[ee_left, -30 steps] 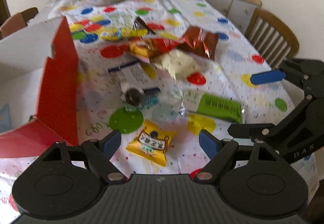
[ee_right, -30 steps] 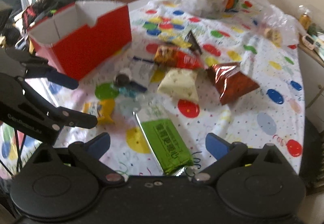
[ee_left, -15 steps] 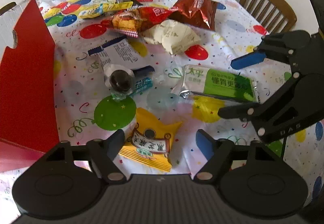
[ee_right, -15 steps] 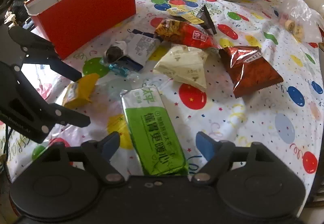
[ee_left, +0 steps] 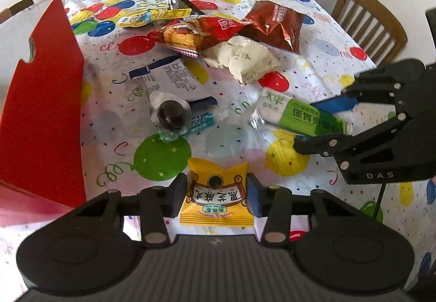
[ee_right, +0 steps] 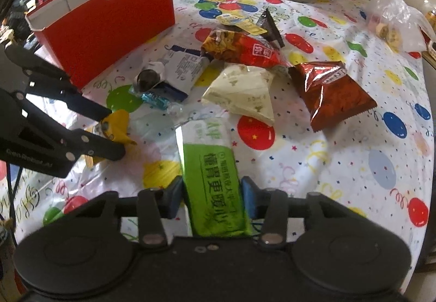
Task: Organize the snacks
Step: 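Grasp the yellow packet with the left tool while the right tool grasps the green bar packet, then carry the yellow packet and green packet with both tools into the red box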
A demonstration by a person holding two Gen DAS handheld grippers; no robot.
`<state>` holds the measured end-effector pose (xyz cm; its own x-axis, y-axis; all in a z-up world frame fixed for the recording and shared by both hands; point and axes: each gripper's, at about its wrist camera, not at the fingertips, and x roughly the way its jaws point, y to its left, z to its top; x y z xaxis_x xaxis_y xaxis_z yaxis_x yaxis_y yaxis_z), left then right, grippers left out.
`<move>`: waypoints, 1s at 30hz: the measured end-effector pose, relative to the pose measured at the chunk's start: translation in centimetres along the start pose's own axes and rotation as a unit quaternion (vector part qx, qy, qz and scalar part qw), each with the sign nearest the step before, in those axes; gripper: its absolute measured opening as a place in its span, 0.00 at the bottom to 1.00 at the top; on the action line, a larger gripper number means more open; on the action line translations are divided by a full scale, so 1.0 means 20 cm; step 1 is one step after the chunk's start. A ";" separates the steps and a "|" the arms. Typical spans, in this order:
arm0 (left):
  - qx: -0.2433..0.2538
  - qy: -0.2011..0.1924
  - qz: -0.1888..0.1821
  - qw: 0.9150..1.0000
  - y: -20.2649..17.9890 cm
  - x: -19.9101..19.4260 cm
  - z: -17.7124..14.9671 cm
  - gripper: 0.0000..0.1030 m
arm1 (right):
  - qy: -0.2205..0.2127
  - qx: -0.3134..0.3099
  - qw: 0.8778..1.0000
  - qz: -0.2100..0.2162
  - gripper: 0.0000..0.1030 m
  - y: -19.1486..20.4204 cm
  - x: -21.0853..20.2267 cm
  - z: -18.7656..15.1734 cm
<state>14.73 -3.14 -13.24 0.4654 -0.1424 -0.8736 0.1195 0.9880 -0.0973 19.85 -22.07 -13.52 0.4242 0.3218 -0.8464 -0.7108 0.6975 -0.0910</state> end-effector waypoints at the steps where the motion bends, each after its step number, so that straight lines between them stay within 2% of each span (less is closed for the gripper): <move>1: -0.006 -0.002 0.000 1.000 0.00 0.00 0.00 0.43 | -0.001 0.004 1.000 -0.001 0.40 0.00 0.00 0.00; 14: -0.049 -0.016 -0.011 0.999 -0.01 -0.07 -0.07 0.36 | -0.021 0.066 0.997 -0.029 0.40 0.04 -0.12 -0.03; 30: -0.082 -0.043 -0.032 0.995 0.13 -0.27 -0.12 0.34 | -0.049 0.113 0.991 -0.052 0.40 0.22 -0.33 0.03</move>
<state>10.37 0.27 -9.98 0.5360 -0.2025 -0.8196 0.0103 0.9723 -0.2335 14.31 -20.72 -8.05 0.5492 0.2925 -0.7828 -0.5207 0.8524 -0.0467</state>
